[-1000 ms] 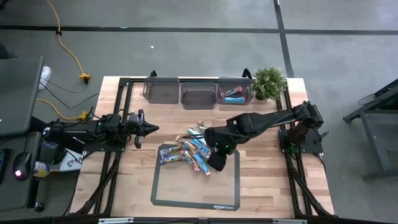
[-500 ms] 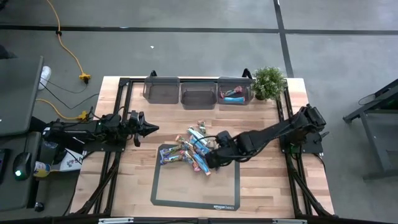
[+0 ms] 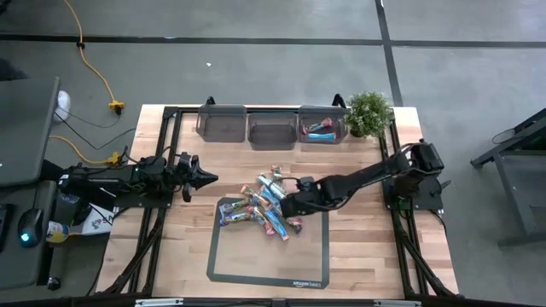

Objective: Pick and place Granola Bars by type
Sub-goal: Put the red granola bar into the right black bin

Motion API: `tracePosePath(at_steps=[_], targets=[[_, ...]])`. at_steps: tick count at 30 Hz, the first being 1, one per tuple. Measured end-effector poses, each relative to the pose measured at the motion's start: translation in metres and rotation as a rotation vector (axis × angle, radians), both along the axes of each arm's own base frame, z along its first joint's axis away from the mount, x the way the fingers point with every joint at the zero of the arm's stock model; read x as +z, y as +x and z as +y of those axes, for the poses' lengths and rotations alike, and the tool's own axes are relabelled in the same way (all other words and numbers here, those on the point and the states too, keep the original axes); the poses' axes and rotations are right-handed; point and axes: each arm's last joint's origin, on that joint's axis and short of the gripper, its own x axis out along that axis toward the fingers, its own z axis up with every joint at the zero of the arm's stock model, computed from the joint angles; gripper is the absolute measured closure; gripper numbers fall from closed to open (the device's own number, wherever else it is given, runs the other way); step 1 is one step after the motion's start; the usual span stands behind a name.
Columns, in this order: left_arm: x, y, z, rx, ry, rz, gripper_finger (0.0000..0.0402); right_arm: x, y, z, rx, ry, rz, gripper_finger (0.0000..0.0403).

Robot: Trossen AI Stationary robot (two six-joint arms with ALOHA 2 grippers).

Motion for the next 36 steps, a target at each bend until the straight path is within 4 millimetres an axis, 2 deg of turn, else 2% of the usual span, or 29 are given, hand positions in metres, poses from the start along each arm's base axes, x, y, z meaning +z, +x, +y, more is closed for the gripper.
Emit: tracePosePath(at_steps=[10, 16, 26, 32, 36], targets=[[0.000, 0.000, 0.000, -0.013, -0.001, 0.001, 0.0401, 0.000, 0.007, -0.029, 0.011, 0.026, -0.015, 0.0170], [0.000, 0.000, -0.001, -0.044, -0.003, -0.003, 0.0401, 0.001, 0.011, -0.033, 0.034, 0.061, -0.043, 0.0166], [0.000, 0.000, -0.001, -0.045, -0.002, -0.002, 0.0401, -0.001, 0.006, -0.032, 0.054, 0.109, 0.012, 0.0166], [0.000, 0.000, -0.001, -0.047, -0.002, -0.003, 0.0401, 0.002, 0.011, -0.030, 0.079, 0.146, -0.045, 0.0166], [0.000, 0.000, -0.001, -0.047, -0.002, -0.003, 0.0401, 0.007, 0.022, -0.030, 0.107, 0.154, -0.171, 0.0166]])
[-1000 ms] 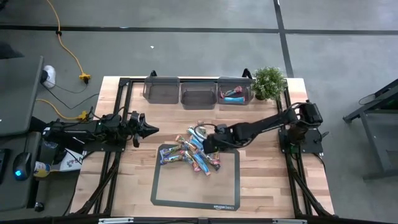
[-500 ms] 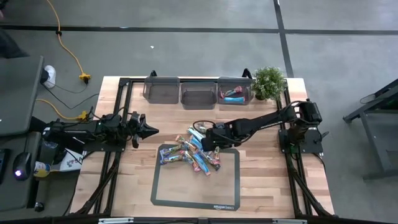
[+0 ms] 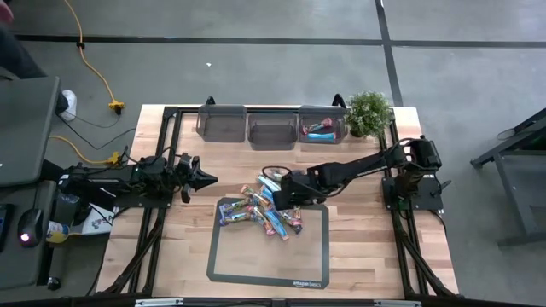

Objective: Pick and place Granola Bars by type
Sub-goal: Put the red granola bar into the right black bin

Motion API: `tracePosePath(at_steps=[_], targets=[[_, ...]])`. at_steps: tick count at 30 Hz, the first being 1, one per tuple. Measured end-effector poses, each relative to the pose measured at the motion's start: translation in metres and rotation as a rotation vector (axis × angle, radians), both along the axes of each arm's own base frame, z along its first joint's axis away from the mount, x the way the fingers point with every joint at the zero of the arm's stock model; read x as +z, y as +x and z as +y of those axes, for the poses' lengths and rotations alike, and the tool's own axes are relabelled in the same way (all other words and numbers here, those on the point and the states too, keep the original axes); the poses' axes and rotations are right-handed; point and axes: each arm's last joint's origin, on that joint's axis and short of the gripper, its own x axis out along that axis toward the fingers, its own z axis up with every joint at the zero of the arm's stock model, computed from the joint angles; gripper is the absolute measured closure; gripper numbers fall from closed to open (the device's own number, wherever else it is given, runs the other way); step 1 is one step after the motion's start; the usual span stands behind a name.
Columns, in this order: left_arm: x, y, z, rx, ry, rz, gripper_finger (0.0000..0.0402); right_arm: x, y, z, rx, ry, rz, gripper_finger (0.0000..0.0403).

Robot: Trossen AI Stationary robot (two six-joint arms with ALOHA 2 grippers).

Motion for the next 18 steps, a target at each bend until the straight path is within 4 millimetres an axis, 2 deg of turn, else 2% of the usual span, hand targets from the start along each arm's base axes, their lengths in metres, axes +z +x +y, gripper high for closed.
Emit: tracePosePath(at_steps=[5, 8, 12, 14, 18], targets=[[0.000, 0.000, 0.000, 0.000, 0.000, 0.000, 0.0401, 0.012, 0.015, -0.001, 0.024, 0.004, -0.198, 0.0167], [0.000, 0.000, 0.000, 0.000, 0.000, 0.000, 0.0401, 0.022, 0.023, -0.001, 0.047, -0.023, -0.240, 0.0167], [0.000, 0.000, 0.000, 0.000, 0.001, 0.000, 0.0401, 0.044, 0.050, 0.002, 0.113, -0.079, -0.260, 0.0167], [0.000, 0.000, 0.000, 0.000, 0.001, 0.000, 0.0401, 0.054, 0.069, 0.004, 0.153, -0.112, -0.224, 0.0167], [0.000, 0.000, 0.000, -0.005, 0.000, -0.001, 0.0401, 0.060, 0.086, 0.005, 0.180, -0.145, 0.038, 0.0167]])
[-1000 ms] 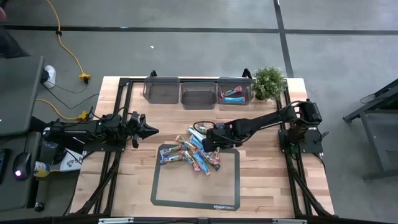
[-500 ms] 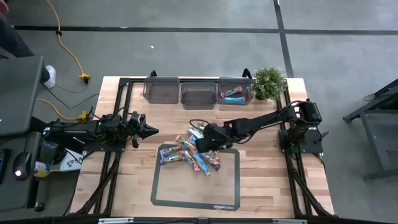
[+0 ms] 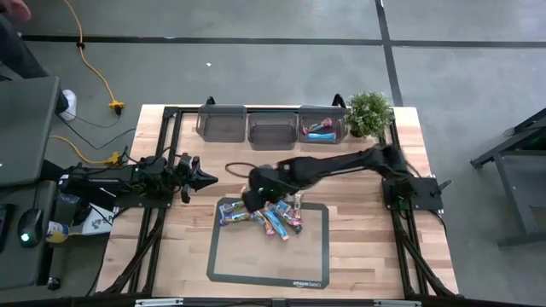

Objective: Pick and place Granola Bars by type
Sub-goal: Put the red granola bar into the right black bin

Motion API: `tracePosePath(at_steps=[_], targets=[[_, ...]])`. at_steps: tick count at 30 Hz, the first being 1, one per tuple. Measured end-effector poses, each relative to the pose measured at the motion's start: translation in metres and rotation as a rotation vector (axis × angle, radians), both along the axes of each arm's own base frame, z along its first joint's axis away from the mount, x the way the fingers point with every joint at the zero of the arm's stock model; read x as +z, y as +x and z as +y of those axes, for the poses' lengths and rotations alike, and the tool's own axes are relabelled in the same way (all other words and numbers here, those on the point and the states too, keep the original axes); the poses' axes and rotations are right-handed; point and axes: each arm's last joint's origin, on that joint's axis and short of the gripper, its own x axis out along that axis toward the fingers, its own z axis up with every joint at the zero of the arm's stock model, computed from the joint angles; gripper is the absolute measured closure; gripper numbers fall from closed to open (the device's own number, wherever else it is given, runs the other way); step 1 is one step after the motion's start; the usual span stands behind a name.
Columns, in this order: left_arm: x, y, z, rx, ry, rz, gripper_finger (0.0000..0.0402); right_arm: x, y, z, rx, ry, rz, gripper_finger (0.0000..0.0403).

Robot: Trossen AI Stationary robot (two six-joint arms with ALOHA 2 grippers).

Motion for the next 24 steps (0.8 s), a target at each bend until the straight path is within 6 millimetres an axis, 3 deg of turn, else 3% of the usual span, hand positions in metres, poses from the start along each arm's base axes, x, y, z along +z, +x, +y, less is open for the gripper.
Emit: tracePosePath(at_steps=[5, 9, 24], targets=[[0.000, 0.000, -0.001, -0.030, -0.001, -0.005, 0.0401, 0.010, -0.005, -0.001, -0.098, -0.067, 0.254, 0.0167], [0.000, 0.000, -0.001, -0.031, -0.002, -0.005, 0.0401, 0.006, -0.016, 0.003, -0.162, -0.133, 0.384, 0.0167], [0.000, 0.000, -0.001, -0.034, -0.002, -0.005, 0.0401, -0.065, -0.034, 0.020, -0.274, -0.096, 0.589, 0.0167]])
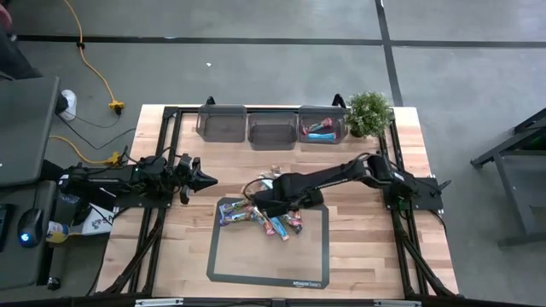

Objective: Pick and place Granola Bars by type
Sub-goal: Put the red granola bar into the right black bin

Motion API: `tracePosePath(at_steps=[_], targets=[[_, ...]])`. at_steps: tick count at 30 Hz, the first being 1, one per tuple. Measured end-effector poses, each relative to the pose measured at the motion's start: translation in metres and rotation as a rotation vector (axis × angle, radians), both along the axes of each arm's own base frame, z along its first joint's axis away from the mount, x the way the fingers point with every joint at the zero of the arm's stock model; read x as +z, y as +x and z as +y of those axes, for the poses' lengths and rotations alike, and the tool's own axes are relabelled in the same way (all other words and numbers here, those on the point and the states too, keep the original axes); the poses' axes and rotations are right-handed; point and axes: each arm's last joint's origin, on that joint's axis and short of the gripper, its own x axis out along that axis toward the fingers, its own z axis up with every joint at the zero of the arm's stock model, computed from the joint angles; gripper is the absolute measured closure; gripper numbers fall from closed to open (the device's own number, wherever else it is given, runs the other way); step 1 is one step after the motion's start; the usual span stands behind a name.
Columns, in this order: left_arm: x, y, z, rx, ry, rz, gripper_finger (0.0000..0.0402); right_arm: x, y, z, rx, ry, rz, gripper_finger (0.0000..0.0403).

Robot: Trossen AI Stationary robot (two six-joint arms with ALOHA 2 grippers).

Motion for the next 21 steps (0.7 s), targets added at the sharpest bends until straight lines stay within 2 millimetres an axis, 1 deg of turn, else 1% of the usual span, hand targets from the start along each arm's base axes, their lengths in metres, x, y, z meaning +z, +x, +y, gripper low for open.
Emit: tracePosePath(at_steps=[3, 7, 14, 18, 21], targets=[[0.000, 0.000, 0.000, 0.000, 0.000, 0.000, 0.0401, -0.010, -0.002, 0.000, -0.014, 0.017, 0.010, 0.0167], [0.000, 0.000, 0.000, 0.000, 0.000, 0.000, 0.0401, -0.021, -0.001, 0.001, -0.029, 0.034, -0.019, 0.0167], [0.000, 0.000, 0.000, 0.000, 0.000, 0.000, 0.0401, -0.039, -0.006, 0.000, -0.053, 0.075, 0.002, 0.0167], [0.000, 0.000, 0.000, 0.001, 0.000, 0.000, 0.0401, -0.045, -0.006, 0.000, -0.061, 0.087, -0.010, 0.0167], [0.000, 0.000, 0.000, 0.000, 0.022, -0.001, 0.0401, -0.045, -0.006, 0.001, -0.063, 0.088, -0.012, 0.0168]])
